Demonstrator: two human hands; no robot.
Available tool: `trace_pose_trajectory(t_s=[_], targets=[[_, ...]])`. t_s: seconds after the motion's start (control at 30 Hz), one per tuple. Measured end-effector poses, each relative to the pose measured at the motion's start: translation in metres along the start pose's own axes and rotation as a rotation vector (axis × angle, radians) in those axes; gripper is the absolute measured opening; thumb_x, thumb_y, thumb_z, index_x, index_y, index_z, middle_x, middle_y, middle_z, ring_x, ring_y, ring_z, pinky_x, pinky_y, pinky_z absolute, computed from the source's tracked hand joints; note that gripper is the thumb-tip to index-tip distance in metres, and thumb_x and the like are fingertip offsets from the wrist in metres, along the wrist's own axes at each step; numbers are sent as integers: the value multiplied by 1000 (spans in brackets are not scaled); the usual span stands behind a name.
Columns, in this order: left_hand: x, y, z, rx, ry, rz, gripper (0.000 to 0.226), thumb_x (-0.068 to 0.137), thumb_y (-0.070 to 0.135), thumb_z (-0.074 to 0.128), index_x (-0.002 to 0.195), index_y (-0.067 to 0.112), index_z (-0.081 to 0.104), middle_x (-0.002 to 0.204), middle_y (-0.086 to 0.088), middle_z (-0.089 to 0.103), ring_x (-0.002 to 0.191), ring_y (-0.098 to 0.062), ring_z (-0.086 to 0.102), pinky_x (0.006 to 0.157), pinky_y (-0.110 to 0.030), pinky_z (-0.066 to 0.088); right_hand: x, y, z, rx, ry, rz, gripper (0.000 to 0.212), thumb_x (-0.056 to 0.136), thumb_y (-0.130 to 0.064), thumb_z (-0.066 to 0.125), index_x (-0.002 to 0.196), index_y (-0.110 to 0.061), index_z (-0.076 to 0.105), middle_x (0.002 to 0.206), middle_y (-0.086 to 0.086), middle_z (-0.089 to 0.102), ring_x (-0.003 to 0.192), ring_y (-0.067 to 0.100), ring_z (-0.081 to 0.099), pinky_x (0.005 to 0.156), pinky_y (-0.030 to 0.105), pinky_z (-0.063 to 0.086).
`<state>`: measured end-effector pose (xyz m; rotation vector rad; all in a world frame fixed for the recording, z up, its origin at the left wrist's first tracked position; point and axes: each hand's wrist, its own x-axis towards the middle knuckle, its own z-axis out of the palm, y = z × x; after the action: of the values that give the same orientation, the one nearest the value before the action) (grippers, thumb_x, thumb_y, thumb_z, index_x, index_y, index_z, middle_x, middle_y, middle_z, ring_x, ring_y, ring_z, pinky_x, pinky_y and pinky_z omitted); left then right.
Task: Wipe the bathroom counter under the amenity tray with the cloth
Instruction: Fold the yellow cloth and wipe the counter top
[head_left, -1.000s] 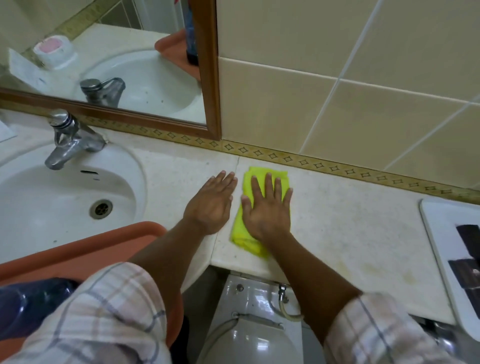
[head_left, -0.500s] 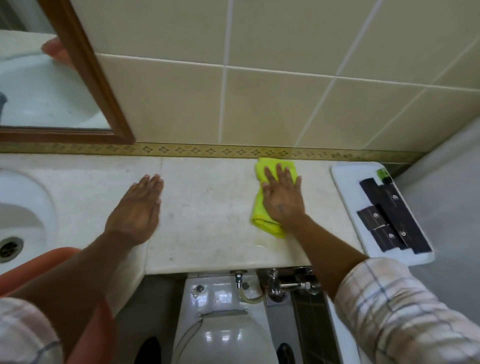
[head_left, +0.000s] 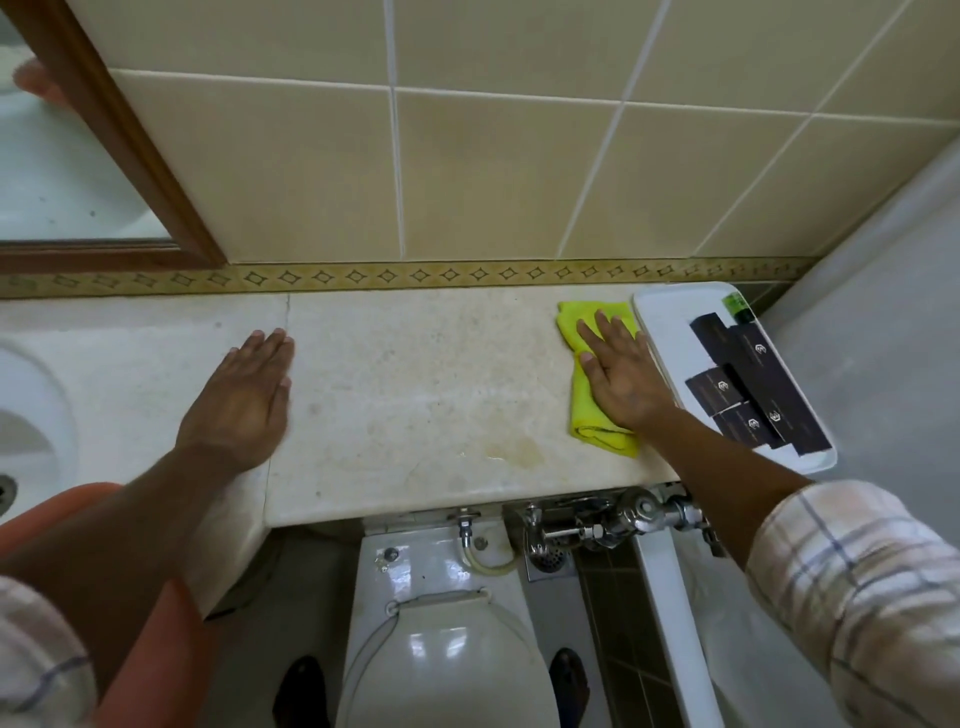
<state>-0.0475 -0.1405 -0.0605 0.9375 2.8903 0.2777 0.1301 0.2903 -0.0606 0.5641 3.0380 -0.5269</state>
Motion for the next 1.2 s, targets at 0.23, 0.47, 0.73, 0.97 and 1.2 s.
trace_pose_trajectory(t_s=[0.23,0.47,0.73,0.97,1.2], targets=[[-3,7,-7,18,-24,-23,63,94,35,13,152,10,22,162,-7,19,151,-20,13,124,-37,10,-56,-9,11,-39,5,42,58,101,-49,19,156,-31,19,166,4,5,153,25,-2,123,49,-3],[-5,8,-5,28,-22,-39,55,100,28,21,152,11,21,162,-6,18,151,-21,12,124,-38,11,-63,-121,51,-107,-42,-48,60,101,-50,19,157,-30,10,166,6,-2,153,28,-8,122,53,-4],[-5,10,-5,0,23,-41,58,96,30,23,149,9,32,159,-9,29,149,-26,22,122,-41,17,-49,-252,99,-67,-97,-153,65,98,-54,17,157,-27,13,166,11,3,152,33,-7,120,58,-6],[0,-3,2,-36,43,-29,59,96,31,24,149,6,31,158,-11,31,148,-26,23,122,-41,18,31,-298,105,-107,-106,-266,64,98,-54,23,156,-27,19,166,11,10,153,33,1,121,57,-3],[-1,-3,4,-21,19,-32,61,95,35,18,151,10,26,160,-7,24,150,-21,17,123,-39,14,41,-224,81,-117,-77,-211,59,99,-49,28,154,-30,24,166,8,13,153,29,7,122,55,1]])
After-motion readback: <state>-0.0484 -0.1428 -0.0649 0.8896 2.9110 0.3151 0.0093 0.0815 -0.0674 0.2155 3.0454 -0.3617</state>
